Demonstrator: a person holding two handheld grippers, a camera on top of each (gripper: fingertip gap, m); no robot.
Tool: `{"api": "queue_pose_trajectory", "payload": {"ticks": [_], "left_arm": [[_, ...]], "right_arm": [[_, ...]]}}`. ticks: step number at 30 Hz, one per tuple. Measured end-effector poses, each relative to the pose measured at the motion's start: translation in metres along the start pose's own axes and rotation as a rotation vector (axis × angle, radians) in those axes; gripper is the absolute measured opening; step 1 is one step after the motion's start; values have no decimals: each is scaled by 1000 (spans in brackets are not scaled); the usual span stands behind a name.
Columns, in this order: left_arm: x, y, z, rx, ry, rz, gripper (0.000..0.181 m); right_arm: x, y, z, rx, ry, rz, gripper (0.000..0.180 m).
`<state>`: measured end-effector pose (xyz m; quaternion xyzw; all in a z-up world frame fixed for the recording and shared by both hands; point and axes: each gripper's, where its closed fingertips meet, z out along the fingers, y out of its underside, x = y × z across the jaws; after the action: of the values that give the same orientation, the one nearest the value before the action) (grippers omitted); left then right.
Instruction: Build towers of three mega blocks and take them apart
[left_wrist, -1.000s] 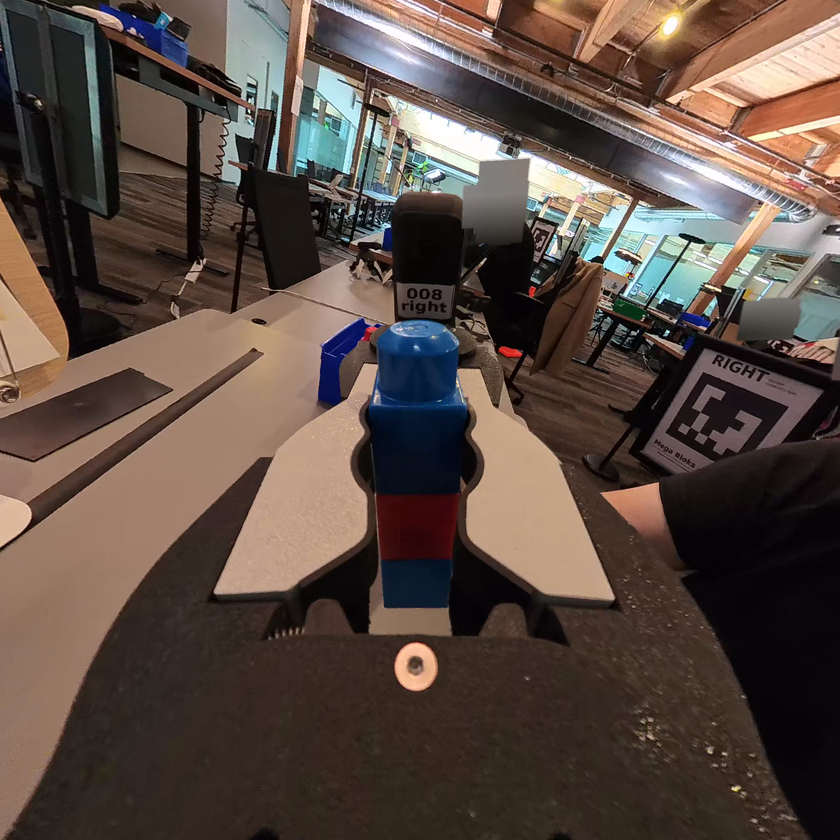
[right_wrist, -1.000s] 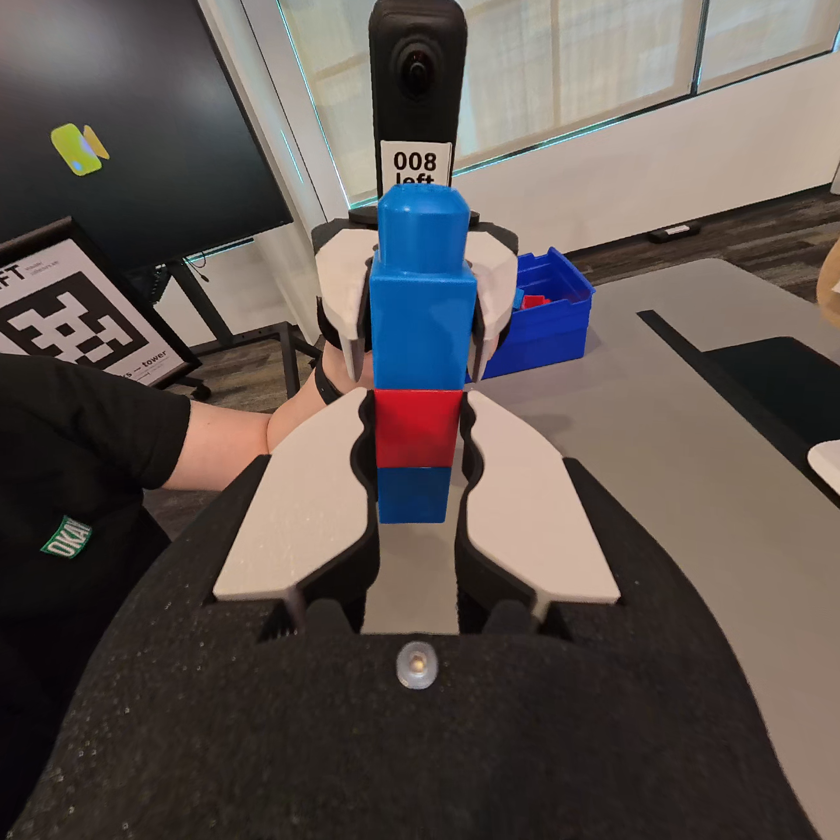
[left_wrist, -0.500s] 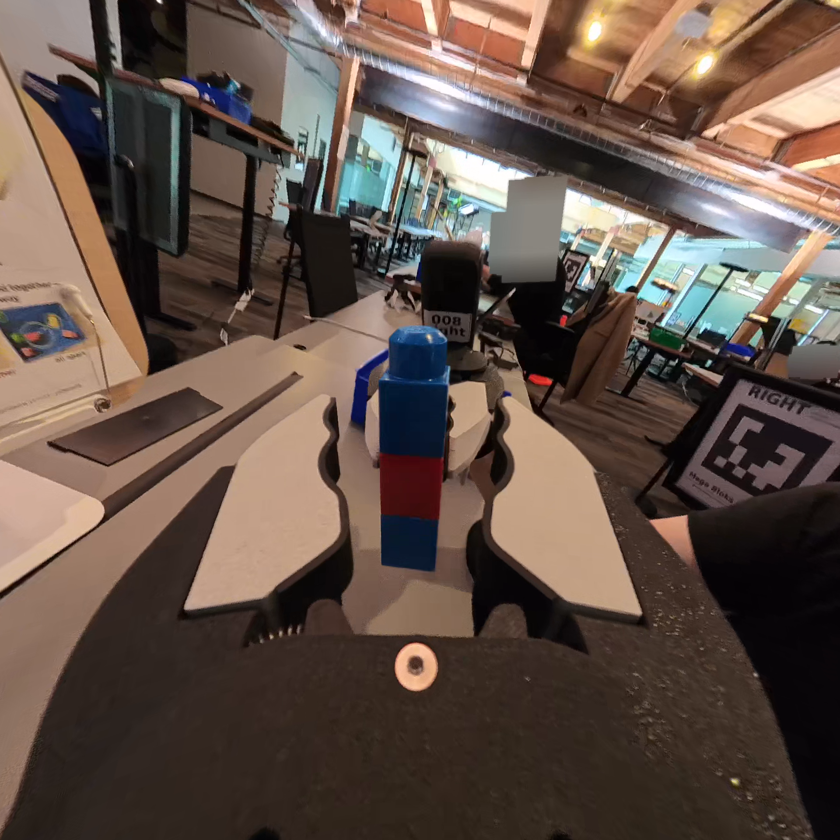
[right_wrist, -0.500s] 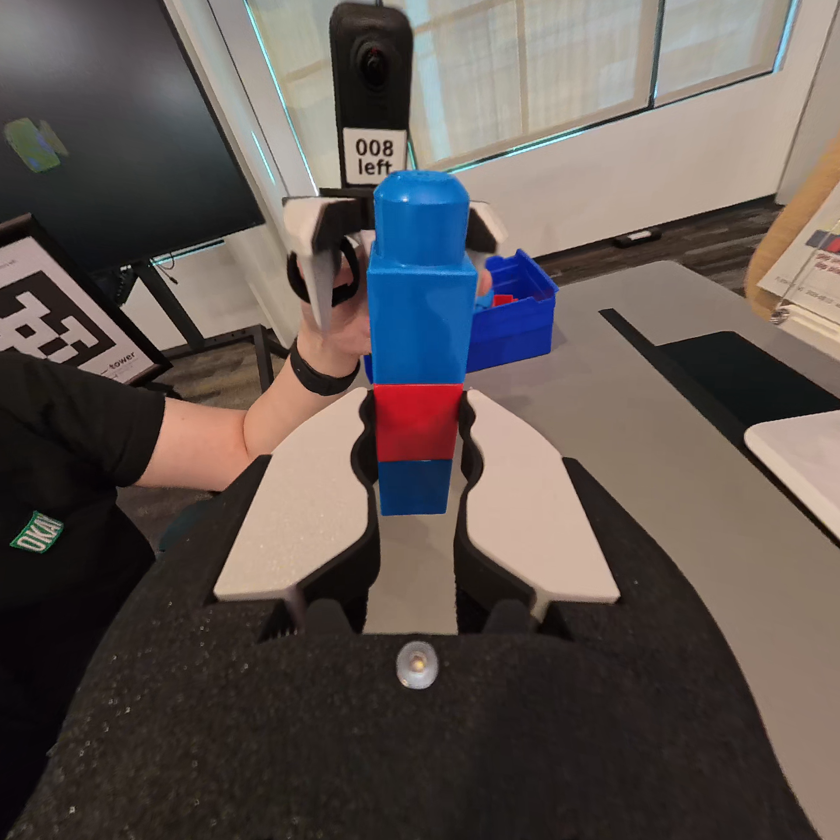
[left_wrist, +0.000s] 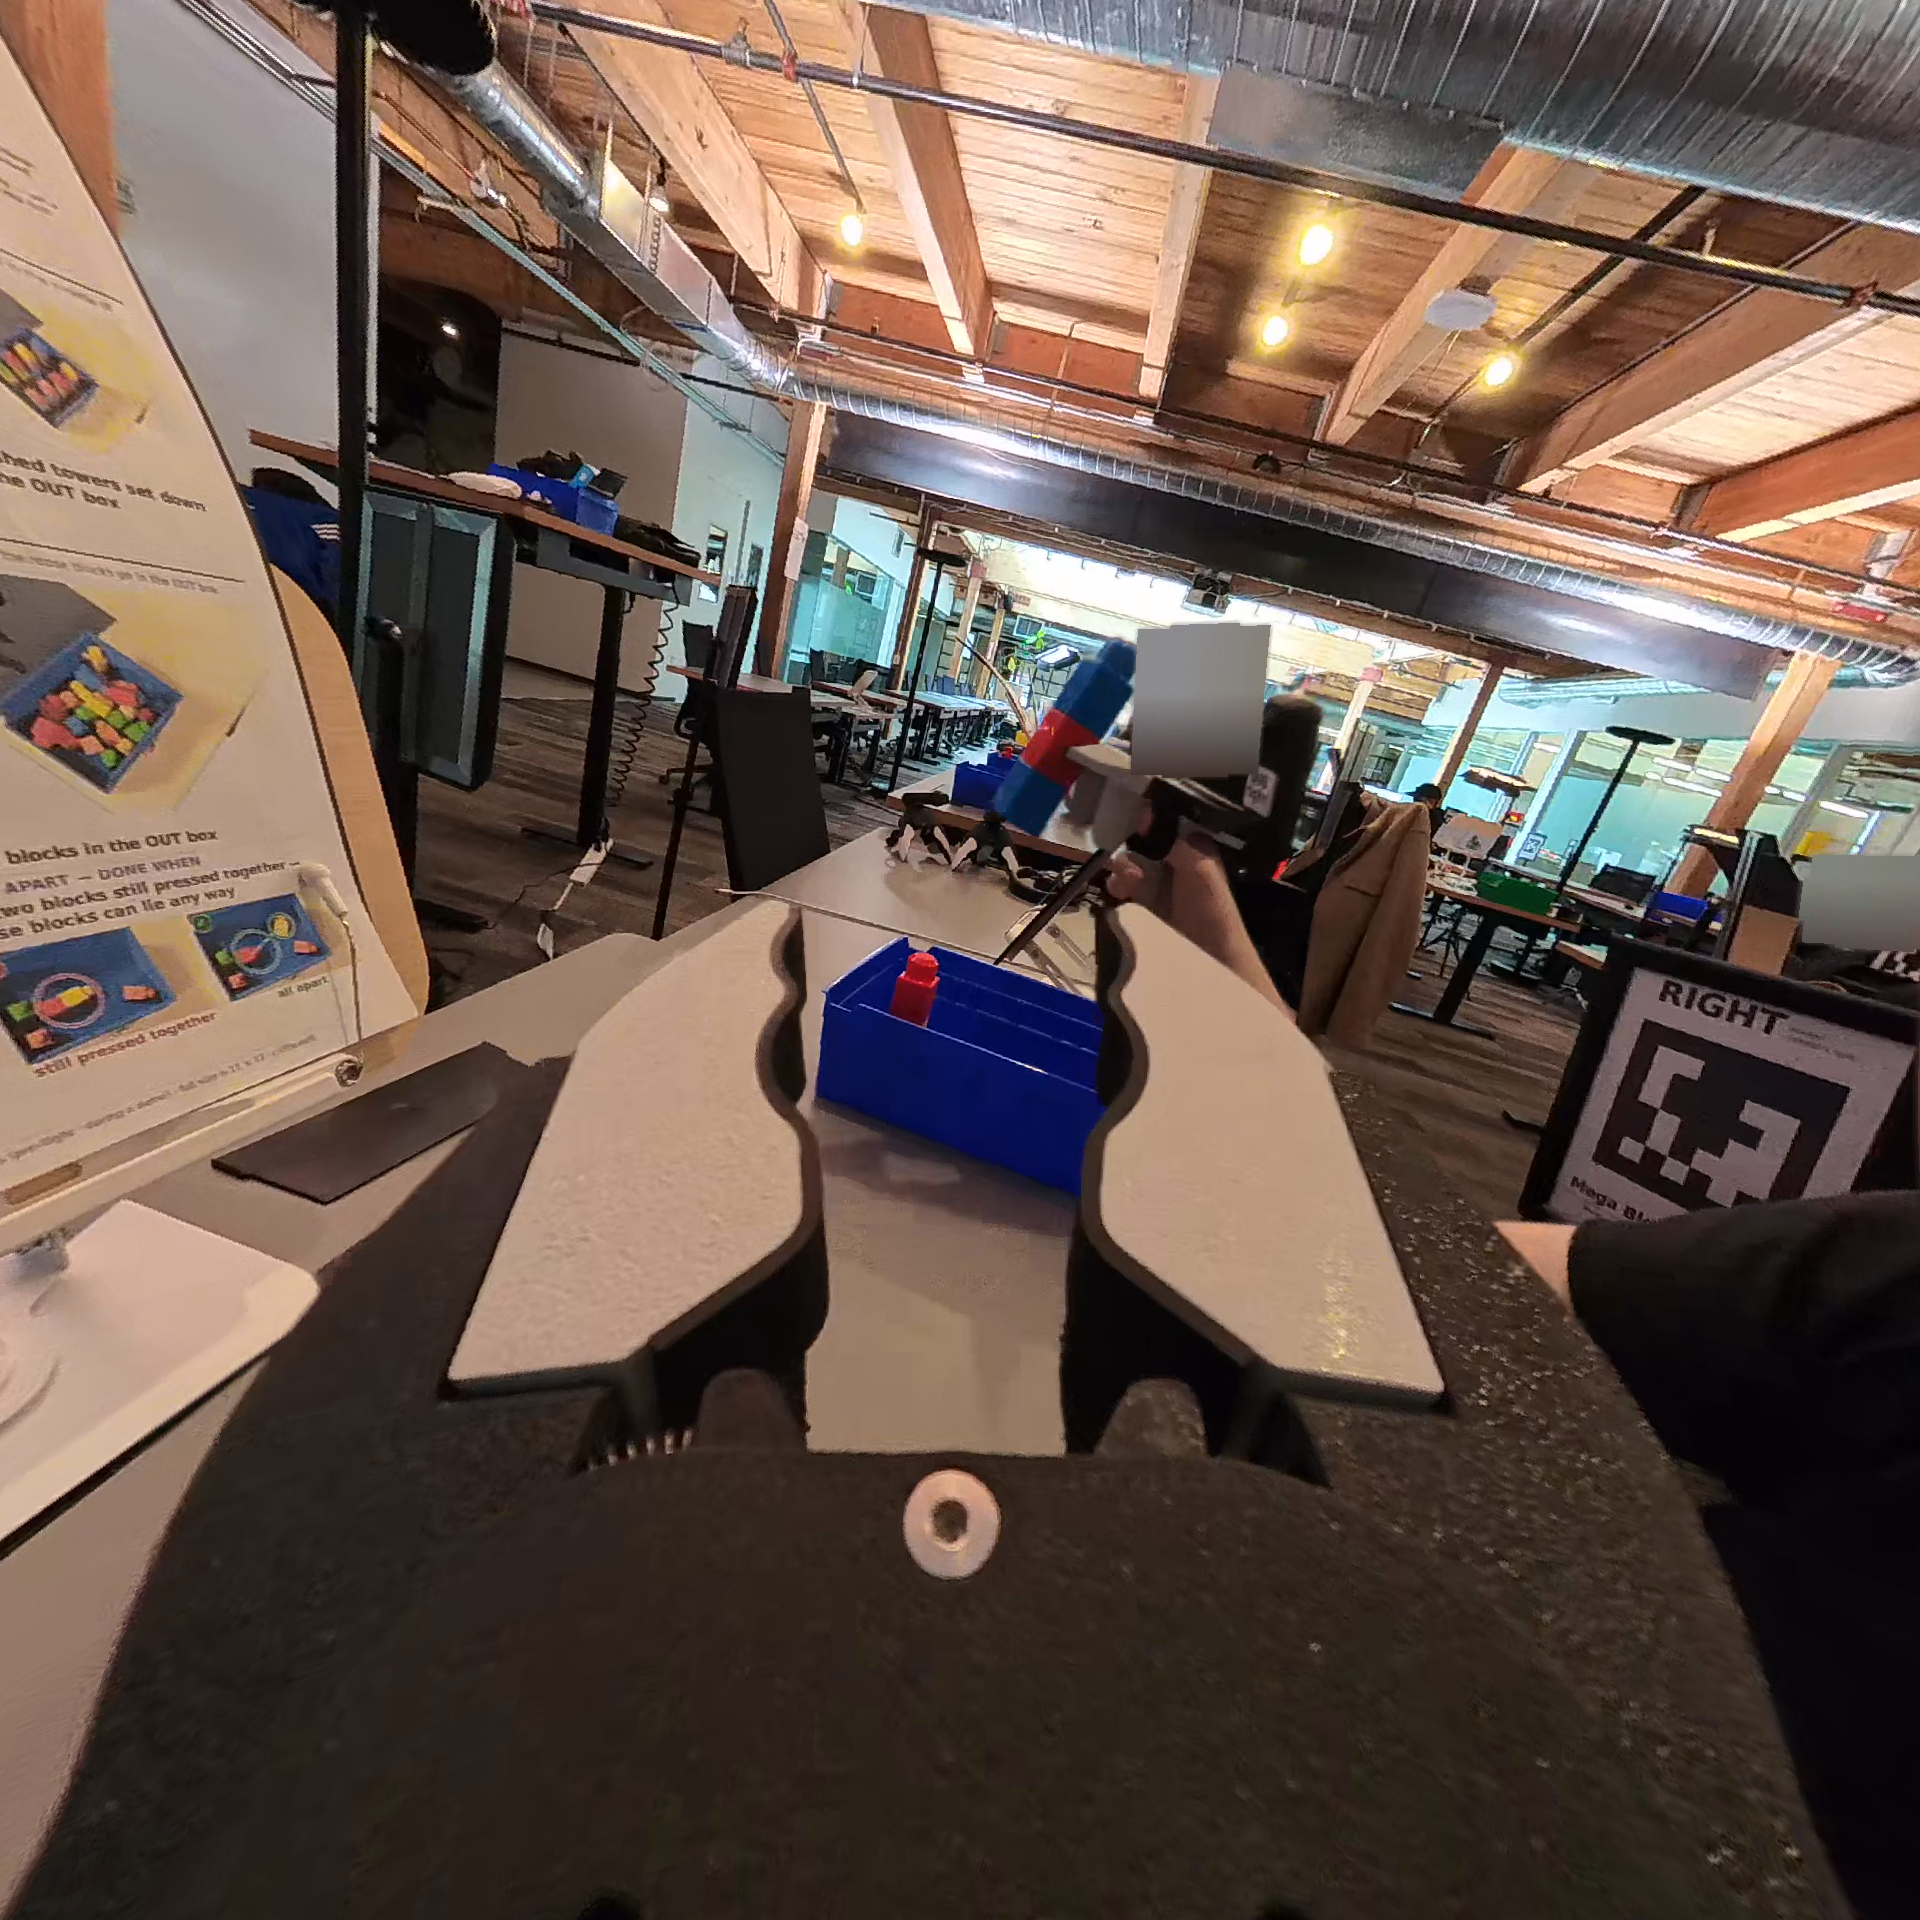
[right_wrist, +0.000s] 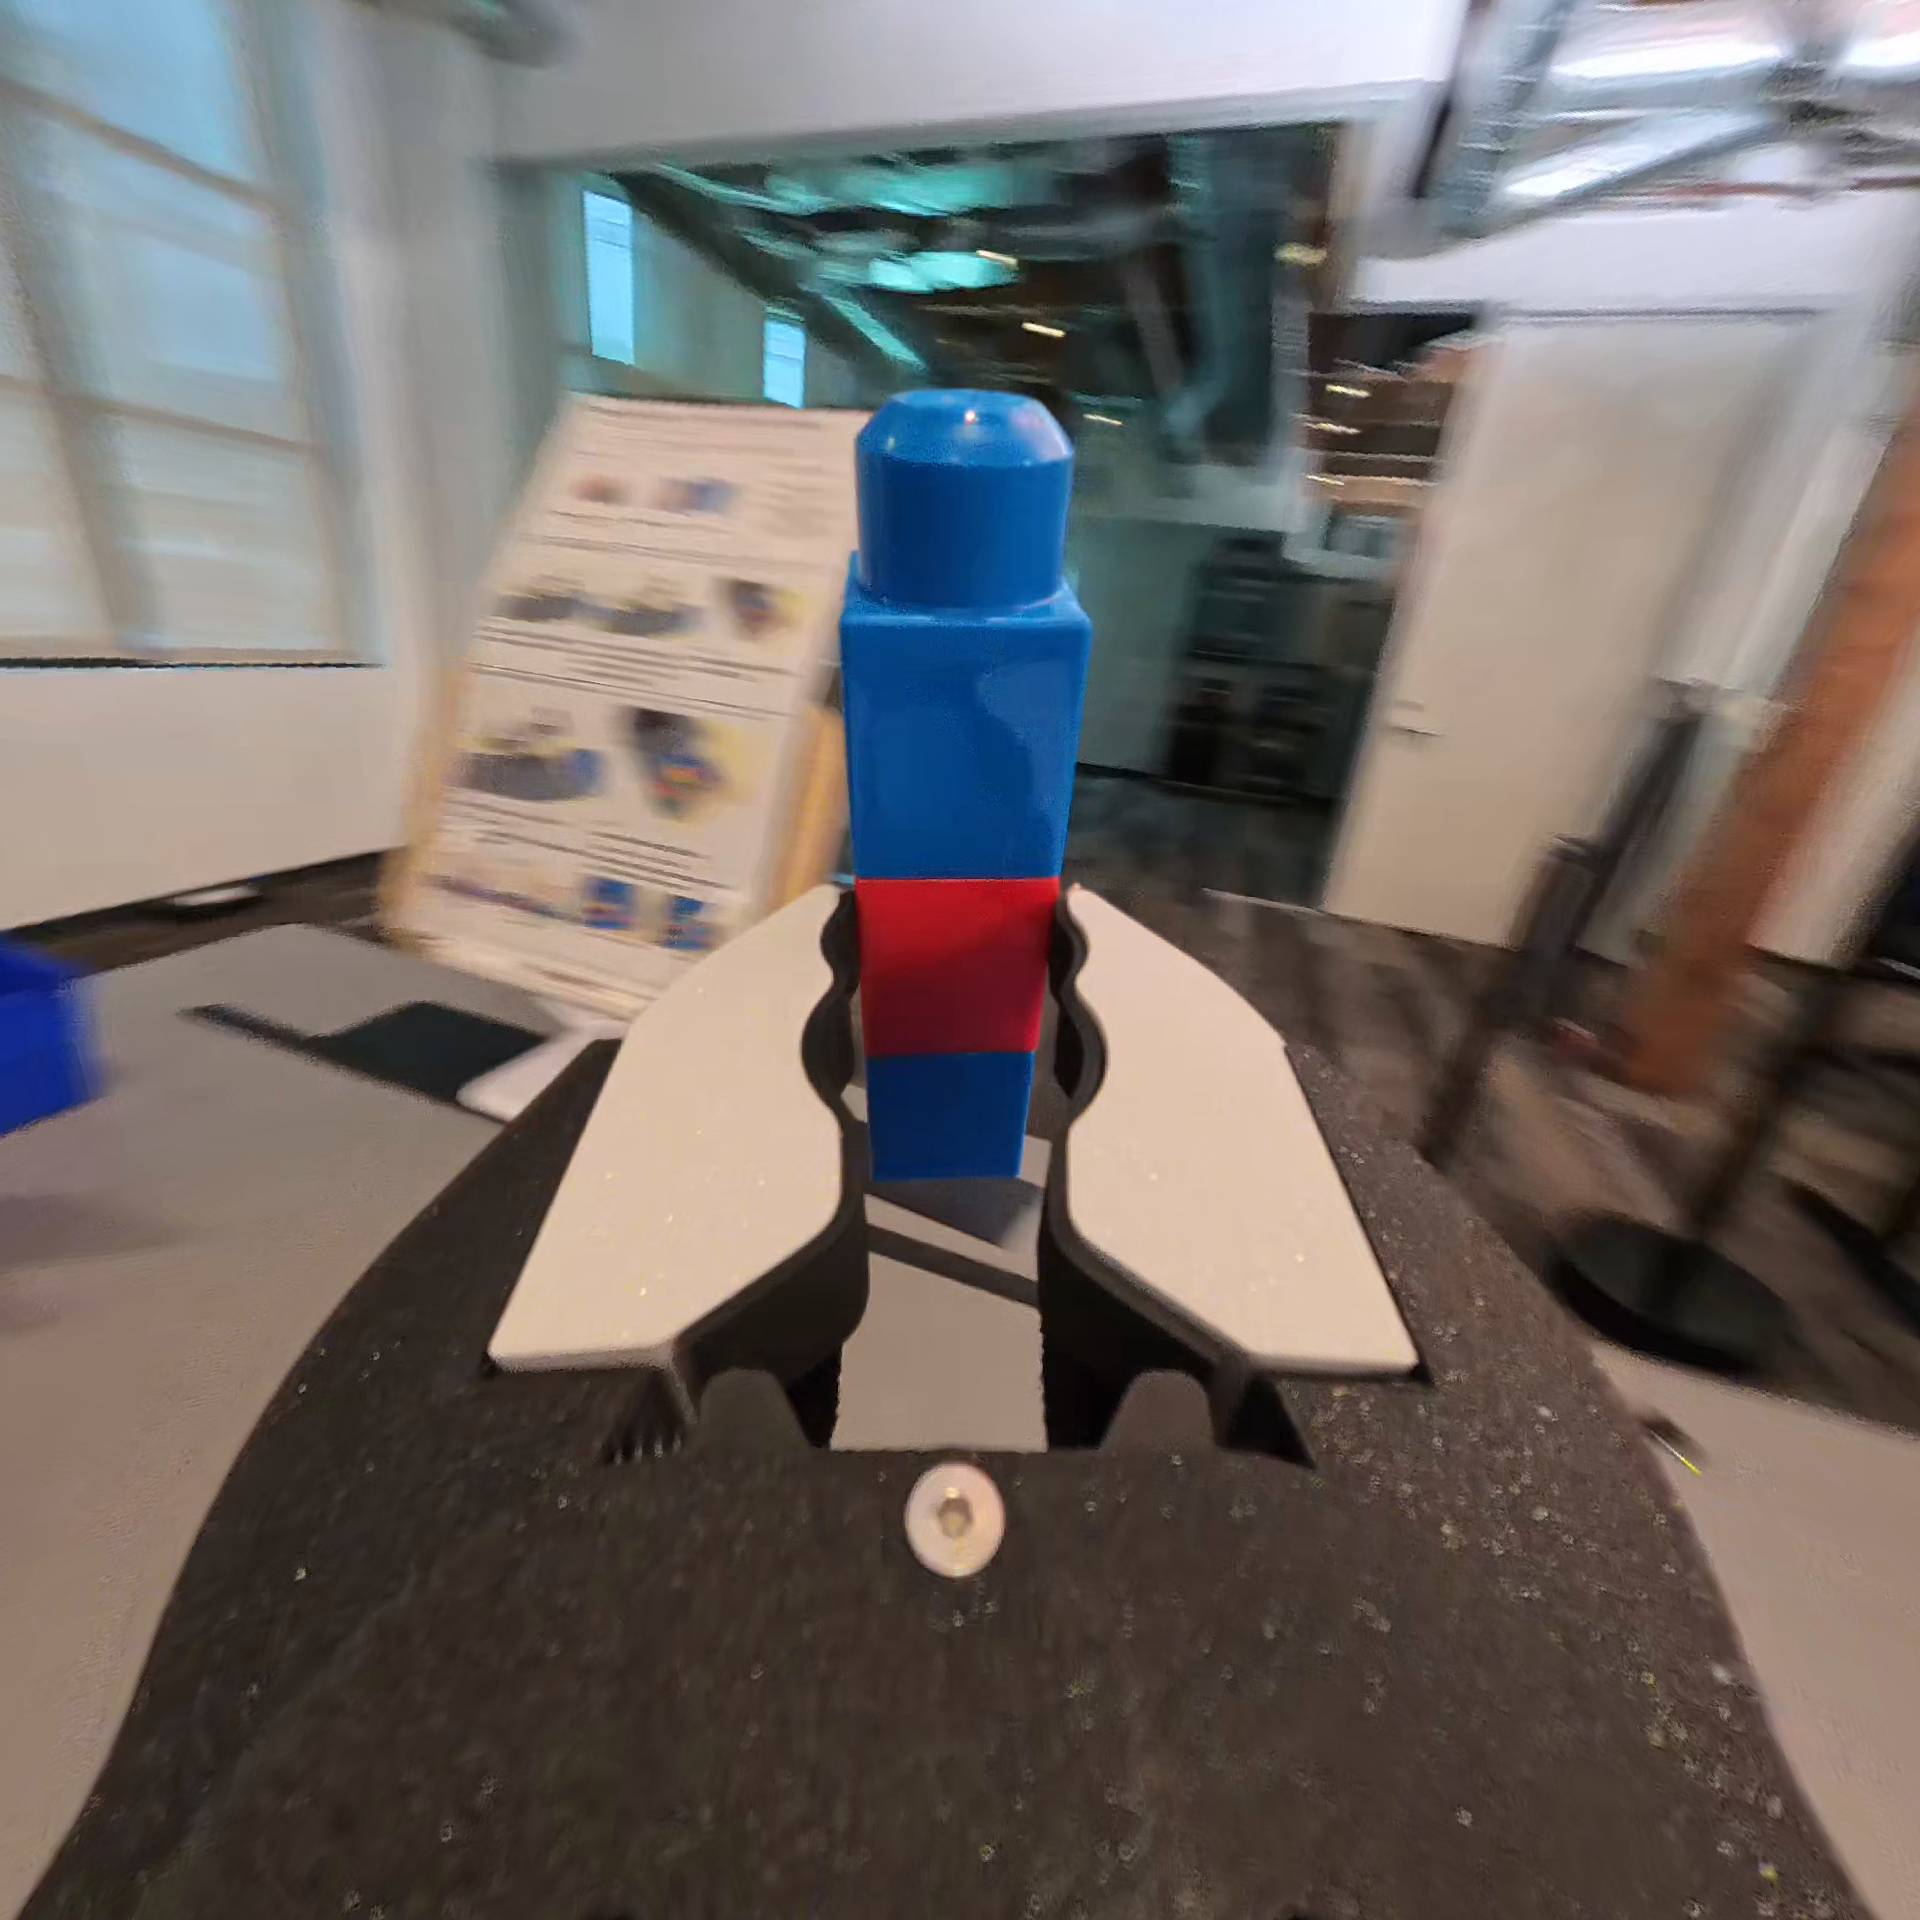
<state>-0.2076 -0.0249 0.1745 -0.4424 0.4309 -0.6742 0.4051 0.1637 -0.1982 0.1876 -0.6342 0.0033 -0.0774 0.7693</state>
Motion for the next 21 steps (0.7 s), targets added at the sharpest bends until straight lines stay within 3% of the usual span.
{"api": "queue_pose_trajectory", "payload": {"ticks": [2,5,9,15,21], "left_arm": [[4,2,5,-6,19,-5,53],[9,8,14,-32,34,3,54],[14,17,23,-65,53,-3,54],[23,21,29,-82,82,-7,54],[30,23,31,-88,118,-15,54]], "right_arm": [[64,30,-24,-35,182,26,34],[127,107,-51,-163,343,136,35],[148,193,-67,-334,399,228,35],[158,254,-66,-517,441,213,34],[169,277,-66,-566,484,168,35]]}}
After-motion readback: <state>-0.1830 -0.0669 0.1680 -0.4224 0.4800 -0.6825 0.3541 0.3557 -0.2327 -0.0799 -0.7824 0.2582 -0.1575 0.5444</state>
